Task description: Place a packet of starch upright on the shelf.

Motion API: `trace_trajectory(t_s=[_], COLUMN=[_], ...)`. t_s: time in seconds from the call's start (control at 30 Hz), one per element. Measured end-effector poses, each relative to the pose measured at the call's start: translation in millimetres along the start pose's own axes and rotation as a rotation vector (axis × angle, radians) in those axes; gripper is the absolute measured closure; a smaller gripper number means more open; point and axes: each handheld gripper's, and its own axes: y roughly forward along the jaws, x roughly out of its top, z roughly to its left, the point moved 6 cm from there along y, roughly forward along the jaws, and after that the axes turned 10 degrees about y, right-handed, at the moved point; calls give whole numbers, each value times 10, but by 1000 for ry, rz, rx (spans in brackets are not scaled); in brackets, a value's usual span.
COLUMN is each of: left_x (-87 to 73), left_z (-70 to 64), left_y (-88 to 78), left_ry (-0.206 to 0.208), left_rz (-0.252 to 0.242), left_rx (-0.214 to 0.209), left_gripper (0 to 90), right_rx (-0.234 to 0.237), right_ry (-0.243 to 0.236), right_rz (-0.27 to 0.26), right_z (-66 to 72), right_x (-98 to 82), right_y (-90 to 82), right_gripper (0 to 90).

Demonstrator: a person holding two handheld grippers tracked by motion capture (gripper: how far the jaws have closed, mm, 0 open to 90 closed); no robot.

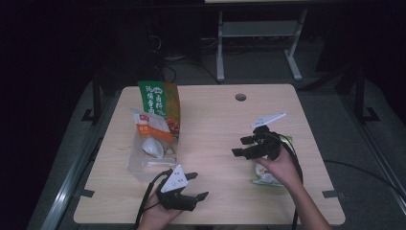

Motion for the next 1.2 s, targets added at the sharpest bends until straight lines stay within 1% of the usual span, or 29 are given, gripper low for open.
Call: trace_trajectory(t_s=[0.1, 0.17, 0.2, 0.23, 0.3, 0.4, 0.43, 0.53, 0.7, 0.73, 0.77, 0.83, 0.9, 1.0, 1.1, 1.13, 1.2], left_x=[6, 6, 4, 4, 5, 4, 4, 0, -5, -3, -1, 9, 25, 61, 112, 140, 182], left_z=[-5, 1, 2, -2, -3, -5, -8, -16, -23, -22, -20, -18, -19, -21, -25, -34, -44], left_y=[1, -6, -11, -13, -16, -11, -8, 5, 30, 31, 33, 37, 41, 60, 98, 124, 160], left_ry=[-6, 1, 3, -2, -3, -4, -6, -3, -5, -6, -6, -2, -9, -18, -3, 3, 7], left_rz=[-8, -6, -3, -4, -4, -3, -3, 2, 8, 7, 7, 6, 1, -3, 5, 8, 7], left_rx=[0, 0, 0, 0, 1, -1, -1, -6, -8, -8, -6, -2, -8, -20, -29, -34, -40], left_gripper=[297, 297, 297, 296, 296, 295, 295, 294, 292, 292, 292, 289, 288, 286, 279, 279, 277], right_rx=[-13, -24, -31, -38, -44, -74, -83, -120, -146, -150, -150, -156, -162, -184, -193, -200, -221], right_ry=[13, 13, 28, 22, 40, 54, 65, 78, 112, 114, 131, 141, 148, 149, 157, 165, 167], right_rz=[1, -9, -12, -19, -30, -35, -33, -35, -33, -33, -32, -33, -27, -11, 0, 1, 14], right_z=[-43, -86, -104, -134, -177, -256, -280, -368, -496, -521, -533, -573, -612, -662, -715, -730, -778], right_x=[-53, -89, -114, -134, -180, -264, -295, -385, -534, -561, -585, -632, -676, -730, -776, -790, -821], right_y=[-63, -113, -147, -174, -230, -313, -342, -430, -553, -570, -587, -614, -625, -631, -643, -642, -658], right_gripper=[332, 332, 331, 329, 328, 326, 325, 325, 326, 326, 326, 326, 327, 327, 327, 328, 329])
